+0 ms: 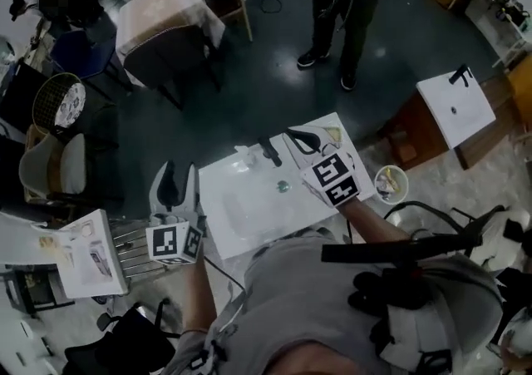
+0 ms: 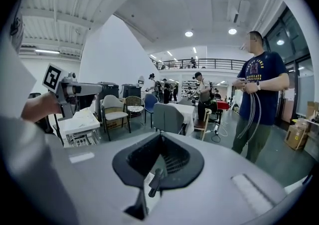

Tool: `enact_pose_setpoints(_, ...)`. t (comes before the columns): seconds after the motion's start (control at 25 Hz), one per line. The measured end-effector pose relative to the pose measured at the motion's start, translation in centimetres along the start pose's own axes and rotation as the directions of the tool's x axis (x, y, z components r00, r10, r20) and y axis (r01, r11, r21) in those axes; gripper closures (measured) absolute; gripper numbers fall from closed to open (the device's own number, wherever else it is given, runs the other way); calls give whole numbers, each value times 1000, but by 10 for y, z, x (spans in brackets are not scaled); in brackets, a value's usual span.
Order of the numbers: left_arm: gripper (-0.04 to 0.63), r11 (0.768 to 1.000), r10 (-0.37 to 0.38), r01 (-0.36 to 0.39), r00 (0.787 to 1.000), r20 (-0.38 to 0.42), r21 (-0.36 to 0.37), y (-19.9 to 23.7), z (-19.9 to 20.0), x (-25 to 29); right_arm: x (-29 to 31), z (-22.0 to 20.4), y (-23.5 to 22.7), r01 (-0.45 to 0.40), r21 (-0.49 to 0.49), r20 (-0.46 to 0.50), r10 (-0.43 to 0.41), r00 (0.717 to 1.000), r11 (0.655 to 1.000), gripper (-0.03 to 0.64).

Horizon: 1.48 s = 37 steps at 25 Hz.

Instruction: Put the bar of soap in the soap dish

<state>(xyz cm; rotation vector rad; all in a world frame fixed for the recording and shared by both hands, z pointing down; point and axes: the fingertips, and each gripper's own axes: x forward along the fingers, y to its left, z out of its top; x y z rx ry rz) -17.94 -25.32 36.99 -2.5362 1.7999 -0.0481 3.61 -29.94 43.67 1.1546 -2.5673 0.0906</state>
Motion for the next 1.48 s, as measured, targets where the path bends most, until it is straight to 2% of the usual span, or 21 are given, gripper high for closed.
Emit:
enact_pose_setpoints(0.2, 402, 1000, 4, -4, 1000, -1, -2, 1, 0, -8, -2, -7, 12, -29, 29, -10, 29, 1000, 999, 615)
enact_pose_setpoints(0.24, 421, 1000, 4, -4, 1000, 7, 7, 2, 2, -10, -1, -5, 14, -31, 33, -7, 31, 999, 999, 615)
enact_pose_setpoints(0.28, 530, 1000, 5, -6, 1000, 22, 21, 3, 5, -14, -1, -4, 18, -34, 36, -5, 34, 999, 999, 615)
enact_pose_setpoints(0.32, 597, 999, 5, -7, 999, 36, 35, 3, 8, -17, -1, -2, 21, -38, 37, -4, 38, 999, 999, 615)
enact_pose_setpoints(0.4, 597, 999, -3, 1, 999, 47, 45, 2, 12, -19, -2, 1, 28, -47, 34, -2, 47, 999, 998, 615)
enact_pose_setpoints(0.6, 595, 998, -62, 63, 997, 55, -26, -5, 11, -24, -11, 0, 37, -33, 28, -3, 33, 999, 999, 615)
enact_pose_setpoints(0.8, 593, 975, -139, 149, 988, 73, -163, 3, -11, -41, -18, -6, 42, 20, 40, -16, -20, 1000, 999, 615)
enact_pose_setpoints(0.92, 592, 962, -164, 173, 985, 59, -211, 12, -33, -45, -22, -5, 44, 68, 41, -15, -68, 998, 997, 615)
enact_pose_setpoints(1.24, 592, 946, -241, 250, 968, 67, -206, -8, -59, -36, -44, 23, 56, 158, 42, 65, -161, 985, 986, 615)
enact_pose_setpoints(1.48, 592, 921, -297, 306, 952, 73, -243, -23, -71, -43, -69, 19, 75, 222, 52, 53, -225, 973, 974, 615)
